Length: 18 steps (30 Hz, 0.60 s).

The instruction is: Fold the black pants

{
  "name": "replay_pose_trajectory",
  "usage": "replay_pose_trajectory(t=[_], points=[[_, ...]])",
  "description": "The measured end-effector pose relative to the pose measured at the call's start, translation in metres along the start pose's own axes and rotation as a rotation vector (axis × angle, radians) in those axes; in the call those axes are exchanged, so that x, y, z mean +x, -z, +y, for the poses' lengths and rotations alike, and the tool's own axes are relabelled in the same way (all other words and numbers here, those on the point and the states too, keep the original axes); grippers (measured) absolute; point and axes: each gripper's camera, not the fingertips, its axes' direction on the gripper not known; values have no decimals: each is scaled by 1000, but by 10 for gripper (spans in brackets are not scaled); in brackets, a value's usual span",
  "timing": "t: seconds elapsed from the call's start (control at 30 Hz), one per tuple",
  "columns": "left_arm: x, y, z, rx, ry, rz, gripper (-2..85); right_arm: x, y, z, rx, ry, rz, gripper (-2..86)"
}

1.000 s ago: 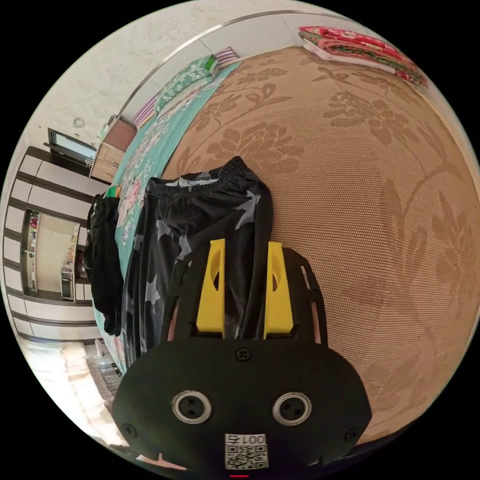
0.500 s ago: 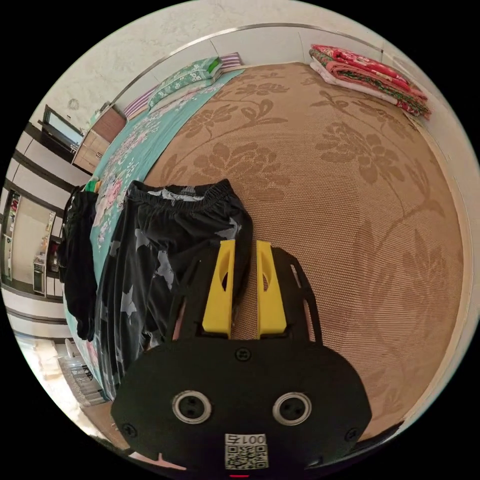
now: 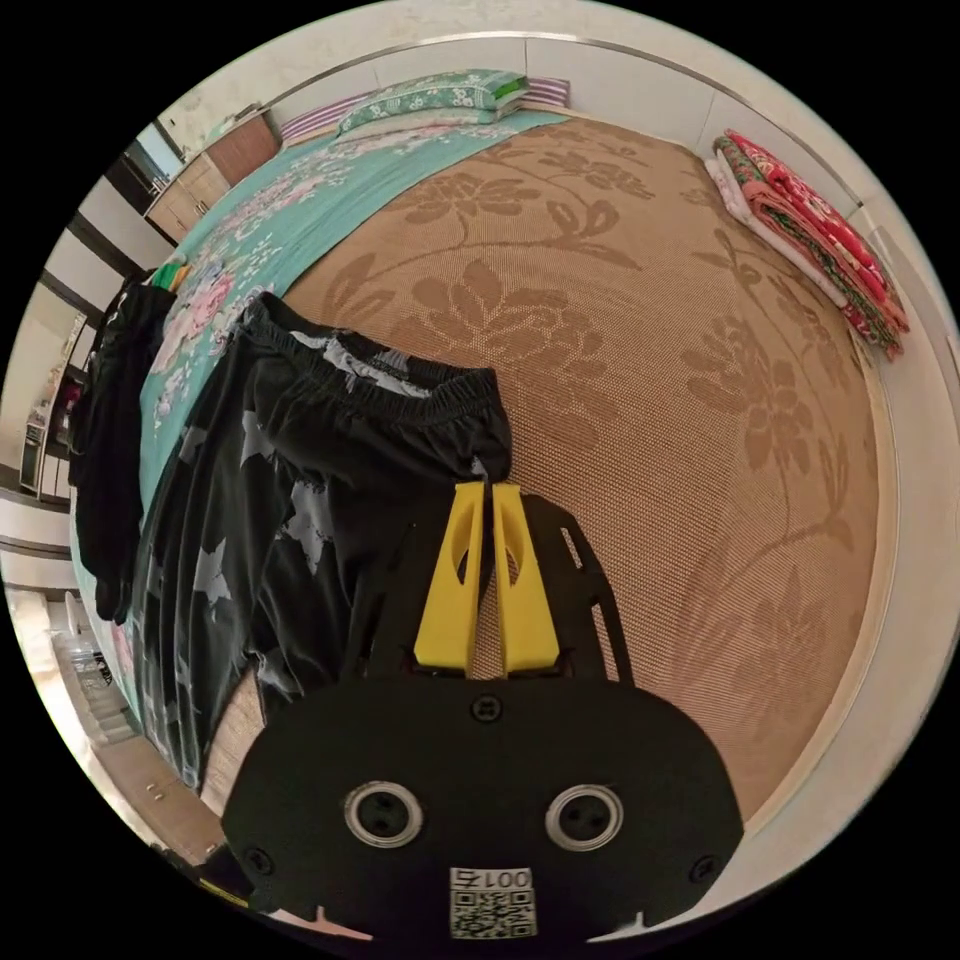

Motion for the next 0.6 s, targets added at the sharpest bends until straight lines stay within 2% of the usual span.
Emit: replay_pose_trajectory(t=[0.13, 0.3, 0.4, 0.47, 0.6], points=[[-13, 31, 7, -5, -36, -7, -9, 3, 32, 4, 126, -54, -24, 9], [-37, 95, 36, 13, -52, -1, -9, -12, 55, -5, 115, -94, -195, 9], [-60, 157, 67, 54, 19, -106, -9, -49, 61, -13, 145, -58, -267, 10], [-74, 209, 89, 79, 59, -239, -9, -77, 60, -19, 161, -46, -270, 11], [-99, 266, 111, 5, 79, -438, -9, -153, 33, -32, 170, -40, -281, 14]])
